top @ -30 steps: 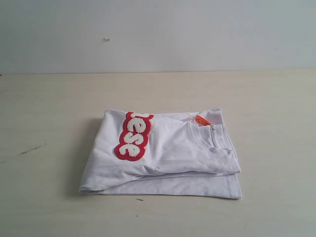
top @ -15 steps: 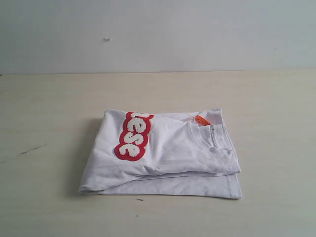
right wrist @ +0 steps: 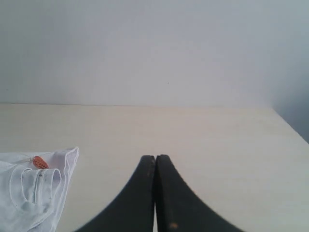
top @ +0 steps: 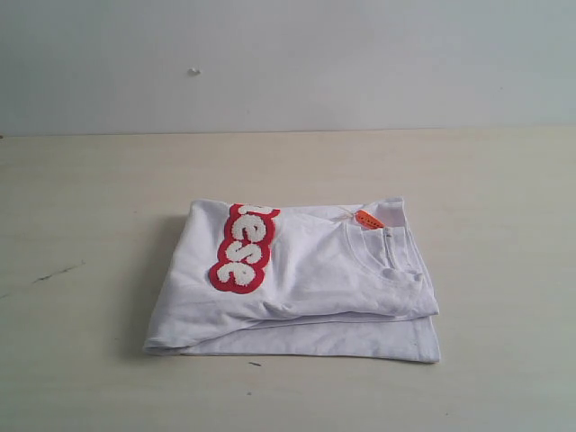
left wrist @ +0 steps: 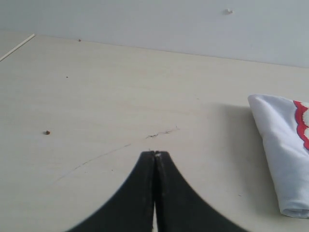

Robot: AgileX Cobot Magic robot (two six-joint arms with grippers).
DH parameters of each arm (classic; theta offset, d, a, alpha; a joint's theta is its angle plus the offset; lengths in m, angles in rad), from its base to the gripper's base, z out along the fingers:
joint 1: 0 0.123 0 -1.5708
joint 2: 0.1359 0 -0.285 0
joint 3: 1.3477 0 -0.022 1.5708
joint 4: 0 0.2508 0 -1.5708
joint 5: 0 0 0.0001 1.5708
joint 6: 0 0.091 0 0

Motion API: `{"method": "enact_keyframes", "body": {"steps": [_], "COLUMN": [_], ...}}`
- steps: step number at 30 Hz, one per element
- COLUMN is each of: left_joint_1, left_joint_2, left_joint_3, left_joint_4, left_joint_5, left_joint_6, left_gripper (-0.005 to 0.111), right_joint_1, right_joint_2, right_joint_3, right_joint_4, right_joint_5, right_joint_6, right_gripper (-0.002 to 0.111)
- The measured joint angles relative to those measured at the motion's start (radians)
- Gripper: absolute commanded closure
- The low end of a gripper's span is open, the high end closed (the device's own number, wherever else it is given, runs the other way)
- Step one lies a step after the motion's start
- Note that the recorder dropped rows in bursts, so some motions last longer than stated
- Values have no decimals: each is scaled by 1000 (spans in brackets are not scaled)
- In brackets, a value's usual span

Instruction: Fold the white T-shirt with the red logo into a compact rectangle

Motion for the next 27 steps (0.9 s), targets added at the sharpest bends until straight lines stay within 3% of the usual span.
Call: {"method": "enact_keyframes", "body": {"steps": [27], "left_joint_1": [0], "left_joint_2": [0], "left_joint_3": [0], "left_joint_4": [0], "left_joint_5": [0], "left_joint_6": [0], "left_gripper": [107], "right_joint_1": [0], "right_joint_2": [-131], "right_joint_3": [247], "right_joint_4": [30], "right_joint_5": [-55], "right_joint_6": [90], "right_gripper": [108]}}
